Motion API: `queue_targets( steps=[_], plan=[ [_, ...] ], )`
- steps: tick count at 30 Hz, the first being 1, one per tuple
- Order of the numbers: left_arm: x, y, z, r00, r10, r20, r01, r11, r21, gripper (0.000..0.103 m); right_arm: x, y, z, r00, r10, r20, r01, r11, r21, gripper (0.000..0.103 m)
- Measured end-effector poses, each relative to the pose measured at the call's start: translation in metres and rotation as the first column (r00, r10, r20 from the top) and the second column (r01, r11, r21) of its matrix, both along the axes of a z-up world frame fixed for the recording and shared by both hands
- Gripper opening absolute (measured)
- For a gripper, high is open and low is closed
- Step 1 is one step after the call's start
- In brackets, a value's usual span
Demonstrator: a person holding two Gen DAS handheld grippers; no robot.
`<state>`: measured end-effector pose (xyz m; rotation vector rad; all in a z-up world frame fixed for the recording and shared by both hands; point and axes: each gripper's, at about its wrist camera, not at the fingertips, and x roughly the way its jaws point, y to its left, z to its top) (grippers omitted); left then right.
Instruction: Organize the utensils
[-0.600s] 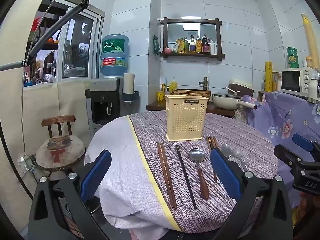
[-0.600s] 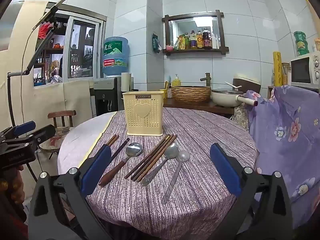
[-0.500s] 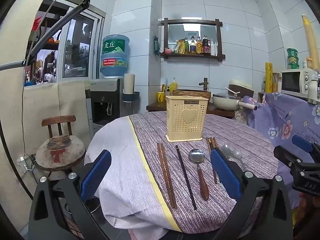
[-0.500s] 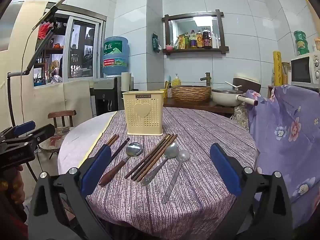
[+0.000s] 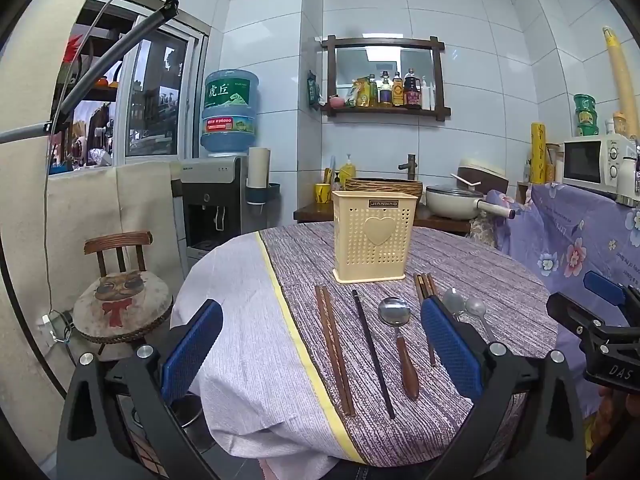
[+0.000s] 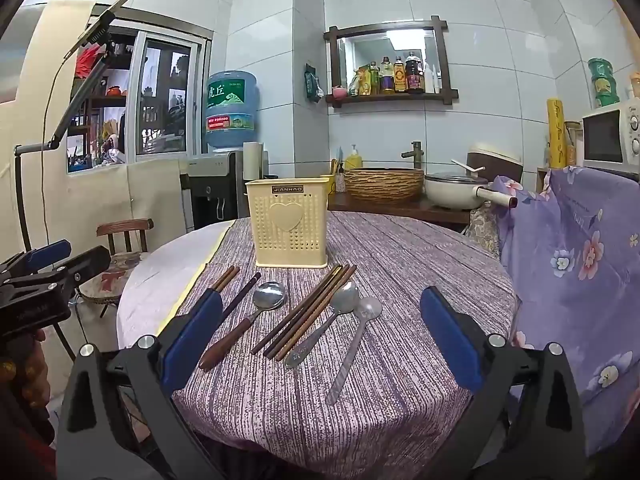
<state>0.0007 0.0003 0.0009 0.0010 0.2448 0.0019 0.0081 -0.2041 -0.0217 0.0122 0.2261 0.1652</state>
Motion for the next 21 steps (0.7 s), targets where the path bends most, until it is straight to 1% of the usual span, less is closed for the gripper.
queue_targets(
  steps=[21],
  plan=[
    [-0.0007, -0.0025, -0.0014, 1.000, -0.002, 0.005, 0.002, 1.000, -0.001, 0.098, -0.0003, 0.0037, 0.0005, 1.000, 0.001, -0.004, -0.001, 1.000, 0.002, 0.098]
  ],
)
